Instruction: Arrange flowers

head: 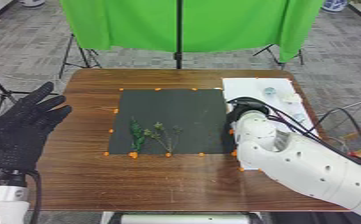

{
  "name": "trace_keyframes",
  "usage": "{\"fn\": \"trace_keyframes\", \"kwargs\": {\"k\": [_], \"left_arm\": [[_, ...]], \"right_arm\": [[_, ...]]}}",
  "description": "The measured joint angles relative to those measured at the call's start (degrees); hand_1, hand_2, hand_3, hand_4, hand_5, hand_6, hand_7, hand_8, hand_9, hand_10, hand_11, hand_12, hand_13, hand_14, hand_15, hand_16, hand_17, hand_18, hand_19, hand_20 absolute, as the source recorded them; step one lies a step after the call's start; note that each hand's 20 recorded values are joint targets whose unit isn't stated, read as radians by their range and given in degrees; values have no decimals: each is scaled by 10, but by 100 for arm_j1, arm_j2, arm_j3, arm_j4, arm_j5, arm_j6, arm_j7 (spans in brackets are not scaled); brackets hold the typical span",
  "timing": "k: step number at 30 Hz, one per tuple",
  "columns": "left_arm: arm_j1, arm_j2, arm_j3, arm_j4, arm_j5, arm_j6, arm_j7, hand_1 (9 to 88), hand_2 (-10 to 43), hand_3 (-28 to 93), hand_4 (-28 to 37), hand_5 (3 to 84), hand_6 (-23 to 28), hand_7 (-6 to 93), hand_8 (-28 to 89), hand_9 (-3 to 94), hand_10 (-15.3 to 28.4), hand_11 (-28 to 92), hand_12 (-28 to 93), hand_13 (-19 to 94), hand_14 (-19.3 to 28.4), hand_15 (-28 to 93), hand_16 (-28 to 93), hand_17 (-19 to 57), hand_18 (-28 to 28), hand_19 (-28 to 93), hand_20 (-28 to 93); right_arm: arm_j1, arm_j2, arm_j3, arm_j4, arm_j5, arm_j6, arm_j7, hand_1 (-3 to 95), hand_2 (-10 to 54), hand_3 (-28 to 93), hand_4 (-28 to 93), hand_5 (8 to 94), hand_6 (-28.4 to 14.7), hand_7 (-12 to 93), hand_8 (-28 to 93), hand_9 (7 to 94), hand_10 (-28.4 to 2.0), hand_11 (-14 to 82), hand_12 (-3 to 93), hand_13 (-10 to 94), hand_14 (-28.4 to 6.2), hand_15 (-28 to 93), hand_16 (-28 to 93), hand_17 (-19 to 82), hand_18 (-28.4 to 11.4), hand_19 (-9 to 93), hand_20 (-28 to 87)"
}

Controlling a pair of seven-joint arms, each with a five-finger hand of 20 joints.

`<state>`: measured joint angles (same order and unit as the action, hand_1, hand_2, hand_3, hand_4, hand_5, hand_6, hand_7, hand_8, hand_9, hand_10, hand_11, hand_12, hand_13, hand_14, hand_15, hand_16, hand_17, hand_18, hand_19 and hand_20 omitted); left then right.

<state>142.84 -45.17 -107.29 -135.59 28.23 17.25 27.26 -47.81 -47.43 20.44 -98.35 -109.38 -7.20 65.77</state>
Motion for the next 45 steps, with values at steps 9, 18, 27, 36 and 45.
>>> {"fn": "trace_keyframes", "kwargs": {"k": [9, 18, 27, 36, 45], "left_arm": [[-53, 10, 1, 16, 8, -45, -21, 218, 96, 776, -276, 370, 100, 127, -86, 338, 197, 294, 109, 241, 273, 613, -124, -103, 212, 535, 183], [-50, -31, 6, 14, 20, -48, -37, 217, 95, 776, -276, 370, 100, 126, -85, 338, 198, 293, 109, 242, 273, 614, -124, -103, 212, 535, 183], [26, -46, -3, 2, 16, -41, -27, 217, 95, 776, -275, 370, 100, 126, -85, 337, 197, 293, 109, 241, 272, 615, -124, -103, 212, 536, 183], [91, -60, -25, -19, 16, -36, -33, 218, 96, 774, -275, 369, 100, 126, -85, 338, 198, 293, 109, 241, 273, 615, -124, -103, 212, 536, 182], [89, -94, -25, -28, 29, -36, -77, 218, 96, 774, -273, 371, 101, 125, -84, 337, 199, 292, 109, 239, 274, 613, -125, -103, 212, 537, 182]], "right_arm": [[164, 18, -562, 240, -557, 942, 55, 545, -70, 677, -282, 842, -11, 187, 32, 935, -92, 296, 174, 924, -40, 499, 205, 583, -155, 932, -125], [354, 214, -1078, 355, -979, 1903, 58, 555, -81, 702, -283, 863, -16, 193, 66, 937, -79, 339, 159, 936, -32, 518, 214, 602, -143, 932, -65], [669, 451, -1125, 183, -1281, 2220, 88, 558, -93, 717, -283, 876, -23, 182, 81, 937, -83, 360, 149, 937, -33, 536, 204, 604, -147, 932, -21], [950, 528, -984, -459, -1405, 2270, -67, 564, -95, 719, -283, 881, -27, 175, 86, 937, -86, 365, 146, 937, -34, 544, 199, 605, -149, 932, -4], [700, 367, -868, -1128, -1420, 2025, -340, 567, -95, 716, -283, 882, -28, 170, 88, 937, -87, 368, 146, 937, -36, 548, 198, 605, -152, 932, 5]]}}
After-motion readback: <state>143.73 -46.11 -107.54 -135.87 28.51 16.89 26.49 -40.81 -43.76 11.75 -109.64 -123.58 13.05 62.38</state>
